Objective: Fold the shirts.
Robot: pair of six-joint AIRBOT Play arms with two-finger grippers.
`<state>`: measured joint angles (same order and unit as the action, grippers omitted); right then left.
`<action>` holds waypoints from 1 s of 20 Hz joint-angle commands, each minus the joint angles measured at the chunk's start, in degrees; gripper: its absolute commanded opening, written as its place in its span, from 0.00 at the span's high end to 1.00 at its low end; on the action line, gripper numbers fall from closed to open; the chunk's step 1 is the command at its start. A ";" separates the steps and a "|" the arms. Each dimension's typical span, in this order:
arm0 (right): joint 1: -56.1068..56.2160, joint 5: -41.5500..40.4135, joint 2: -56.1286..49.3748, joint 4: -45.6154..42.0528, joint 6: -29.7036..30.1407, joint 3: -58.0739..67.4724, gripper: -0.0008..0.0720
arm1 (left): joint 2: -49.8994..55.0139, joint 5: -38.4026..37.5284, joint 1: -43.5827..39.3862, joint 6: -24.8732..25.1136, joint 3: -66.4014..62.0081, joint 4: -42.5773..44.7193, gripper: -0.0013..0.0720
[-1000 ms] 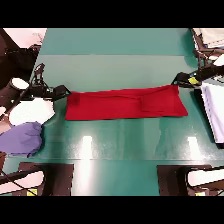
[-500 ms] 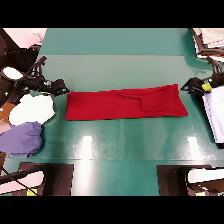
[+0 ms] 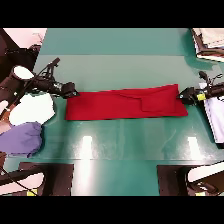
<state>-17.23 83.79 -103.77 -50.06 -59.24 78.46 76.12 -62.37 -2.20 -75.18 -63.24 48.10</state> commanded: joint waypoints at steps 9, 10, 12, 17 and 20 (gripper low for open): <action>3.72 0.04 1.70 1.05 4.13 -0.24 0.97 | 11.17 5.40 -13.22 -3.08 -8.87 -0.61 0.96; 3.98 -0.13 3.85 1.07 3.23 -0.24 0.97 | 14.14 5.42 -14.84 -3.39 -12.22 -0.59 0.96; 5.11 0.24 8.52 0.98 -0.61 0.50 0.97 | 20.50 5.35 -17.99 -4.42 -19.37 -0.59 0.96; 11.69 6.69 15.17 1.05 -10.97 12.15 0.97 | 34.05 5.75 -25.07 -5.92 -34.64 -0.57 0.96; 17.07 7.61 16.35 1.07 -15.17 20.24 0.97 | 37.73 6.10 -27.98 -6.03 -37.62 -0.55 0.96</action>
<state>-4.56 89.36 -89.34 -49.19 -69.10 91.81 109.16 -56.62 -27.09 -80.75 -96.36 47.46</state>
